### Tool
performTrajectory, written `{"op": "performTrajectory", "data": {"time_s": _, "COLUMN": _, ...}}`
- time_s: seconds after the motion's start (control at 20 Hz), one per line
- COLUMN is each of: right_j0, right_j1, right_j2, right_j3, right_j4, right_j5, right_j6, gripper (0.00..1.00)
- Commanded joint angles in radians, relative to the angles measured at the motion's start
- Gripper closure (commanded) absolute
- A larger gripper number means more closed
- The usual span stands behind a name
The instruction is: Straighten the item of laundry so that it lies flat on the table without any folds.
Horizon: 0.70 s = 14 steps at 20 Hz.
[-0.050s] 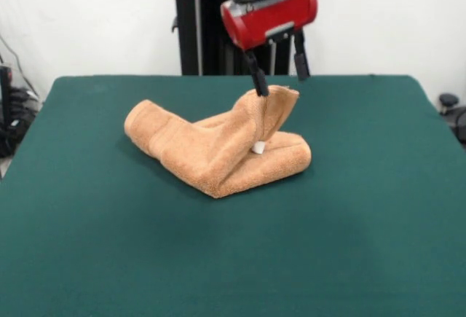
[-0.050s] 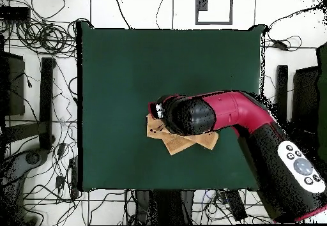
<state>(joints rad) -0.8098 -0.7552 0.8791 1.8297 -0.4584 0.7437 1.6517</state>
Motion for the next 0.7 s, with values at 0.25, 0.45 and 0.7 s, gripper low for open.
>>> {"op": "performTrajectory", "data": {"time_s": 0.25, "right_j0": -0.04, "right_j1": 0.005, "right_j2": 0.114, "right_j3": 0.107, "right_j4": -0.008, "right_j5": 0.143, "right_j6": -0.25, "gripper": 0.0}}
{"op": "performTrajectory", "data": {"time_s": 0.45, "right_j0": -0.023, "right_j1": 0.031, "right_j2": 0.103, "right_j3": 0.114, "right_j4": -0.071, "right_j5": 0.122, "right_j6": -0.252, "gripper": 0.0}}
{"op": "performTrajectory", "data": {"time_s": 0.7, "right_j0": -0.02, "right_j1": 0.009, "right_j2": 0.122, "right_j3": 0.166, "right_j4": -0.089, "right_j5": 0.108, "right_j6": -0.236, "gripper": 0.0}}
